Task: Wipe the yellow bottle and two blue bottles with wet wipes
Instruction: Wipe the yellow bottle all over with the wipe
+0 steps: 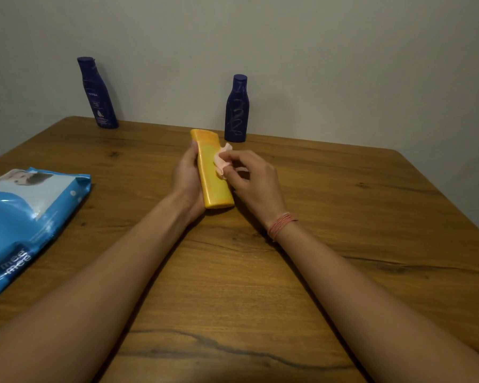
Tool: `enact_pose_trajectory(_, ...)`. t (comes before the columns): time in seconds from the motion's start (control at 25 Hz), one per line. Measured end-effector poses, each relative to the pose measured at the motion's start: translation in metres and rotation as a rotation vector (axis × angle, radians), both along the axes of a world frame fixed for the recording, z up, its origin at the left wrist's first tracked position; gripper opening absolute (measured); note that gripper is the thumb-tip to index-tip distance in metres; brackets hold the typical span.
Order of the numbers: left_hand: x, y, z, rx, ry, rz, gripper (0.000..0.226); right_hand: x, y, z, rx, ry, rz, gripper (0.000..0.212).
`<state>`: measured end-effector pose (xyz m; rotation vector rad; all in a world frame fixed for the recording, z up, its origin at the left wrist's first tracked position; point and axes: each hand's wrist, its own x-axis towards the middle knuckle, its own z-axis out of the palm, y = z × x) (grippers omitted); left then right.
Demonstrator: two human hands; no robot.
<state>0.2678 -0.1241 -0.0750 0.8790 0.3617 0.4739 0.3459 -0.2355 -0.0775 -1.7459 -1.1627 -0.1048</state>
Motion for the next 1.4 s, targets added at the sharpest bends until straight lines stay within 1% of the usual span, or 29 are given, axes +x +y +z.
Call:
enact_pose_trajectory(0.08, 0.000, -0.002, -0.002, -0.010, 0.006, -0.038, 0.058, -0.005, 0.001, 0.002, 0.042, -0.042, 0.022, 0.028)
enact_pose_trajectory(0.2, -0.001, 0.005, -0.003, -0.086, 0.001, -0.016, 0.061, -0.013, 0.001, 0.006, 0.004, -0.136, 0.136, 0.026)
enact_pose_trajectory(0.24, -0.002, 0.009, -0.004, -0.110, -0.006, 0.029, 0.061, -0.015, 0.000, 0.006, -0.013, -0.178, 0.187, 0.025)
enact_pose_trajectory(0.32, -0.001, 0.016, -0.004, -0.170, -0.012, 0.171, 0.056, -0.017, 0.000, 0.007, -0.052, -0.240, 0.268, 0.023)
enact_pose_trajectory(0.44, -0.001, 0.025, -0.003, -0.274, -0.011, 0.350, 0.049, -0.016, -0.001, 0.007, -0.106, -0.256, 0.309, 0.023)
enact_pose_trajectory(0.64, -0.007, 0.030, -0.001, -0.321, -0.009, 0.405, 0.056, -0.009, -0.003, 0.004, -0.102, -0.236, 0.269, 0.032)
enact_pose_trajectory(0.76, -0.009, 0.030, 0.002, -0.366, 0.021, 0.397, 0.055, -0.008, -0.003, 0.004, -0.124, -0.203, 0.281, 0.039)
enact_pose_trajectory(0.84, -0.008, 0.025, 0.004, -0.377, 0.037, 0.351, 0.055, -0.011, -0.001, 0.003, -0.107, -0.256, 0.319, 0.036)
enact_pose_trajectory(0.96, -0.006, 0.018, 0.005, -0.331, 0.065, 0.274, 0.055, -0.014, 0.001, 0.003, -0.113, -0.308, 0.351, 0.031)
enact_pose_trajectory(1.12, -0.007, 0.023, 0.006, -0.388, 0.047, 0.263, 0.056, -0.011, -0.002, 0.003, -0.139, -0.243, 0.331, 0.041)
enact_pose_trajectory(1.2, -0.008, 0.028, 0.005, -0.371, 0.053, 0.278, 0.057, -0.008, -0.003, 0.003, -0.148, -0.222, 0.339, 0.044)
enact_pose_trajectory(1.32, -0.009, 0.032, 0.003, -0.376, 0.050, 0.281, 0.056, -0.008, -0.005, 0.005, -0.173, -0.162, 0.369, 0.040)
enact_pose_trajectory(1.4, -0.007, 0.031, 0.002, -0.373, 0.038, 0.242, 0.056, -0.008, -0.005, 0.006, -0.176, -0.151, 0.352, 0.035)
